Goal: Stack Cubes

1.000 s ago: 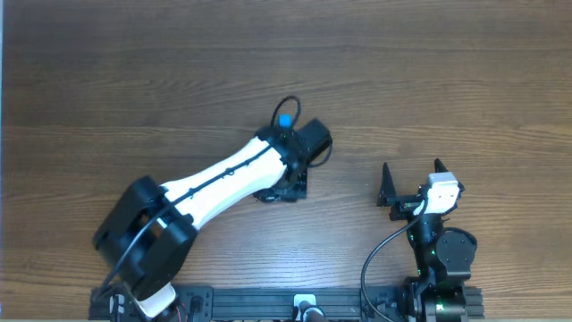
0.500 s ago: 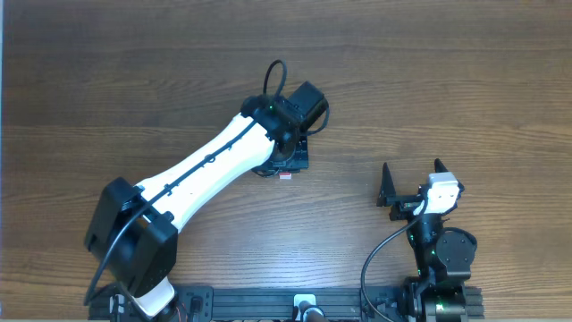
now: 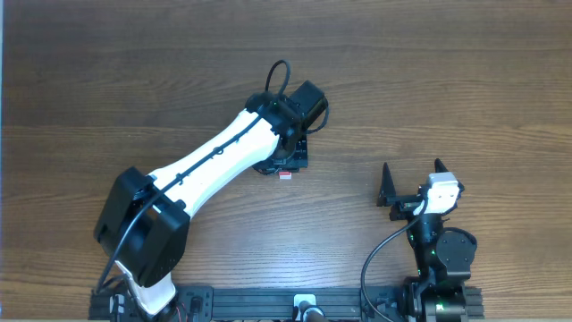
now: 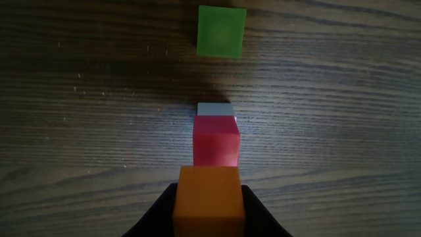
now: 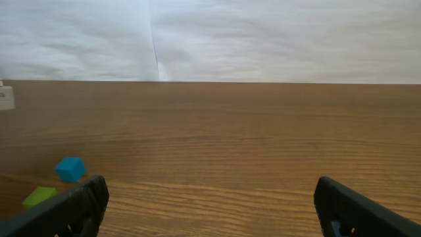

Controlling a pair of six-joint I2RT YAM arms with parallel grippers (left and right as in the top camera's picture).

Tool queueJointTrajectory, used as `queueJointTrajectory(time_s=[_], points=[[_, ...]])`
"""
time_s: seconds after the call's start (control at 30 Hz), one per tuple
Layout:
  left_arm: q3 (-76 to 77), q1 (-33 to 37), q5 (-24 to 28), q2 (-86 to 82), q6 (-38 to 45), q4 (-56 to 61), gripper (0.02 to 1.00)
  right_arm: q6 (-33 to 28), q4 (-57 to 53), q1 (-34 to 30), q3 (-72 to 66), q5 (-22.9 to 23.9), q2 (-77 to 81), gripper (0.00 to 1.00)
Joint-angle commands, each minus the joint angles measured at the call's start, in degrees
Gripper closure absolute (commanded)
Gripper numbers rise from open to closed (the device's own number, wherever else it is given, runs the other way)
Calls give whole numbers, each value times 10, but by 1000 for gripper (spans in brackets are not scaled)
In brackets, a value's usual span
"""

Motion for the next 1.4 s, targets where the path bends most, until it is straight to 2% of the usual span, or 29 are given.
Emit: queueJointTrajectory(time_s=[0.03,1.4], points=[[14,3,-8,19,9,4,980,1,-2,3,-3,-5,-5,7],[21,3,-15,44,6,16,980,1,-2,3,-3,-5,-5,9]])
